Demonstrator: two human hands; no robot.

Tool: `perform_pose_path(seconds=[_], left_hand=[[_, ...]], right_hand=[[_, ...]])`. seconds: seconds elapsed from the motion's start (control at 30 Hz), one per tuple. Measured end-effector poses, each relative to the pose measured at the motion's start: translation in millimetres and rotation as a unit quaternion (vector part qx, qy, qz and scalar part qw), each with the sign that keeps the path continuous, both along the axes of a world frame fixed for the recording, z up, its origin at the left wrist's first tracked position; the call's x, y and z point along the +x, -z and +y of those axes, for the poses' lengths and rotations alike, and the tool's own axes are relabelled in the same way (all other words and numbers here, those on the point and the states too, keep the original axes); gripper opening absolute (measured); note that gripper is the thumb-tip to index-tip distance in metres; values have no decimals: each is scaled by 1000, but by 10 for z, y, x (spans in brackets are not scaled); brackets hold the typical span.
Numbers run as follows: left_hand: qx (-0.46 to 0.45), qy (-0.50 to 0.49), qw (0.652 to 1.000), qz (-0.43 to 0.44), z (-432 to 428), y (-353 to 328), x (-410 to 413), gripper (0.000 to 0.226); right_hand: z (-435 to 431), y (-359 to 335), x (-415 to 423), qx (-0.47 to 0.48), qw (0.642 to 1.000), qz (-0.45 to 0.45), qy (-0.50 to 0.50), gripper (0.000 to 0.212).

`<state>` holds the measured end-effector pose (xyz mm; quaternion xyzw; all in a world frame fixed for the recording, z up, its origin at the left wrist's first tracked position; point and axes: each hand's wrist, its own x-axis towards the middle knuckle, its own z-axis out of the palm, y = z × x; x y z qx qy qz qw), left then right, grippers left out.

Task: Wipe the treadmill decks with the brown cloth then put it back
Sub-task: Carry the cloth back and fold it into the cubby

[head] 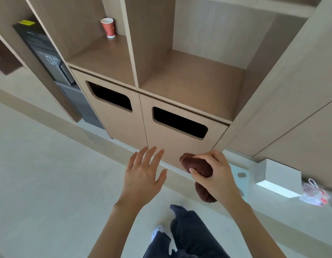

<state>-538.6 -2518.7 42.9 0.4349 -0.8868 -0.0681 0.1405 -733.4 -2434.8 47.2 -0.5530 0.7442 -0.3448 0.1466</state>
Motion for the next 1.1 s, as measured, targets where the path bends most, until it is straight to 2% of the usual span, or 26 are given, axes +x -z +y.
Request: perform_pose_path(seconds=[0.47,0.63,0.87,1.1], left_hand=[[4,61,998,-10,-1376,100,-1148,51],[4,73,997,-3,-1706,247,-1552,50],[49,123,987,-94,-2240,605,-1919,53],[73,175,977,-97,-2702,765,-2093,52]], right_hand=[[-1245,155,-994,-29,998,4,48,29],[-1553,261,-1343,4,999,26,44,30],[-2006,417,-1663,20,996,12,89,26],[-2607,613,-1832,14,981,30,191,26]])
